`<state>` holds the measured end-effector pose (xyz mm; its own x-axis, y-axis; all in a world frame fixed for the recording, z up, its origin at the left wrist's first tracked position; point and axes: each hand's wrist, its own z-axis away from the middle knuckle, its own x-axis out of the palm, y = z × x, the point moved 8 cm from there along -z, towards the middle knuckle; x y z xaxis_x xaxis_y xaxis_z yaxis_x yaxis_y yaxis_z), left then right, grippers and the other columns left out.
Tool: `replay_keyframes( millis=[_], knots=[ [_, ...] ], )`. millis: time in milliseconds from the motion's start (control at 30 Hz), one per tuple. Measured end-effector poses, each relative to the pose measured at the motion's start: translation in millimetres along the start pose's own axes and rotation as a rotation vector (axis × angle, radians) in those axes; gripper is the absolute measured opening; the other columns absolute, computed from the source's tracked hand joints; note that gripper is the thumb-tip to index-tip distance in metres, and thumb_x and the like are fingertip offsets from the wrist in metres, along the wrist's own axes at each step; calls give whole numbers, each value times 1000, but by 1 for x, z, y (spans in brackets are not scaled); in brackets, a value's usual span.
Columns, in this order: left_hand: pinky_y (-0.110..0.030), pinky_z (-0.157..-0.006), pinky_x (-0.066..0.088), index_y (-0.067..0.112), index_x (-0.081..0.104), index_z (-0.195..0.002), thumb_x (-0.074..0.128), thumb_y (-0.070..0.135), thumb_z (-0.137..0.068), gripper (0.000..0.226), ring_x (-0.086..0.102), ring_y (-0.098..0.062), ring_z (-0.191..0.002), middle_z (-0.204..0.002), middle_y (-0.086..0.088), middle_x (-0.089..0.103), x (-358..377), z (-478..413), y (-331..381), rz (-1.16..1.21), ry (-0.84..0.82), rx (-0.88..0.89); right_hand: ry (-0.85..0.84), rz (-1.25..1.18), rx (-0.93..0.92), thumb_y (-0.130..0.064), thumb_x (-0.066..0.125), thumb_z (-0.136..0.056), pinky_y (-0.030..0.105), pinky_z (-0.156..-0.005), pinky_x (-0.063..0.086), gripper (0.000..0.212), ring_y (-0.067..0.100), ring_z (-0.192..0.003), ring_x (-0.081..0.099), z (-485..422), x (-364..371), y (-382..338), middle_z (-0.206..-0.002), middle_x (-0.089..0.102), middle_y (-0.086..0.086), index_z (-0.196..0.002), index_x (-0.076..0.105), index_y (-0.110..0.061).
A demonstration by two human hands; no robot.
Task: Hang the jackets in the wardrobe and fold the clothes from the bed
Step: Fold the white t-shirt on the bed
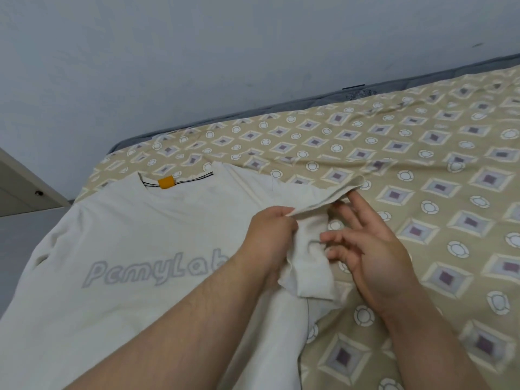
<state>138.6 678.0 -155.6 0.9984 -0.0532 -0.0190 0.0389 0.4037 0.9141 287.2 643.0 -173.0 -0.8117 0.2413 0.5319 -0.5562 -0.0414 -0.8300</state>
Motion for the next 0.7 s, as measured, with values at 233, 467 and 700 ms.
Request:
replay_keyframes(
  millis=[233, 467, 700],
  knots=[
    [-31, -63, 58, 7, 70, -89, 48, 21, -102, 29, 72, -21, -67, -89, -8, 76, -88, -15, 7, 420, 294, -144, 11, 459, -107, 4, 49, -95, 18, -61, 49, 61, 12, -66, 53, 7, 5, 2, -118, 65, -26, -121, 58, -51],
    [-30, -62, 46, 8, 55, -113, 64, 17, -86, 30, 58, -31, -75, -103, -14, 56, -153, -12, -9, -441, 538, -164, -71, 879, -89, -12, 52, -97, 27, -70, 51, 42, 2, -62, 56, 13, 14, 15, -108, 65, -25, -125, 62, -42],
    [-29, -61, 42, 12, 67, -80, 61, 23, -89, 15, 59, -23, -74, -76, -1, 62, -132, -34, 31, -867, 397, 246, -32, 874, -88, -11, 53, -97, 9, -60, 48, 35, 0, -82, 62, 11, 12, 16, -108, 65, -25, -116, 65, -38]
  ],
)
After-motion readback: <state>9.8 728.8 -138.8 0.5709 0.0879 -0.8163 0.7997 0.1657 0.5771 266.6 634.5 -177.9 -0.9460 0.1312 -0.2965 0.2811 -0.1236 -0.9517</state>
